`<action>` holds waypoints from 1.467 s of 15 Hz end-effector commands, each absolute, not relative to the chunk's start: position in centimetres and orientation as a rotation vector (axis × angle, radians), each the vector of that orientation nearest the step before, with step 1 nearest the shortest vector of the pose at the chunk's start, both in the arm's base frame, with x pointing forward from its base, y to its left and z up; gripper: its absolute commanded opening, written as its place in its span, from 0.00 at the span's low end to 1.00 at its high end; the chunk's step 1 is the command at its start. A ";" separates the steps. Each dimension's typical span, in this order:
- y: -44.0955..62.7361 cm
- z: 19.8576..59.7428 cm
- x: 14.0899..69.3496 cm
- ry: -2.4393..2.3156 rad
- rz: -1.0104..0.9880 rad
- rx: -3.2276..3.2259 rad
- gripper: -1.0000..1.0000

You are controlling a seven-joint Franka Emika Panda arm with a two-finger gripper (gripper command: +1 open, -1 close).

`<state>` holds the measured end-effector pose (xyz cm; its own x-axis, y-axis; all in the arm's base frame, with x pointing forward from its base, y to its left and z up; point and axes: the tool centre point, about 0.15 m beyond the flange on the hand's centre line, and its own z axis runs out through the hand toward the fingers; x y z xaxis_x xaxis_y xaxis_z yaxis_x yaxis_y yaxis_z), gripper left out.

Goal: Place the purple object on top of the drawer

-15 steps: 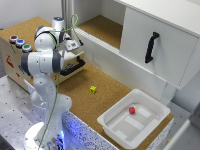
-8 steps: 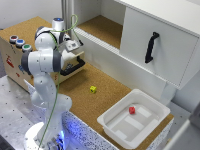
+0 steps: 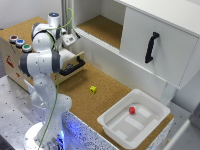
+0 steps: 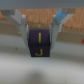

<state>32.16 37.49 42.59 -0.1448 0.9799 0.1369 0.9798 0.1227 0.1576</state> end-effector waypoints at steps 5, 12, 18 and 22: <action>45.8 47.3 30.6 2.523 0.259 1.875 0.00; 47.7 45.1 33.4 2.494 0.233 2.006 0.00; 45.8 47.6 32.4 2.482 0.331 2.066 1.00; 42.2 51.5 31.0 2.397 0.453 2.018 1.00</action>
<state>32.00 45.62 46.67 -0.2046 0.9579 0.2013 0.9702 0.1712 0.1713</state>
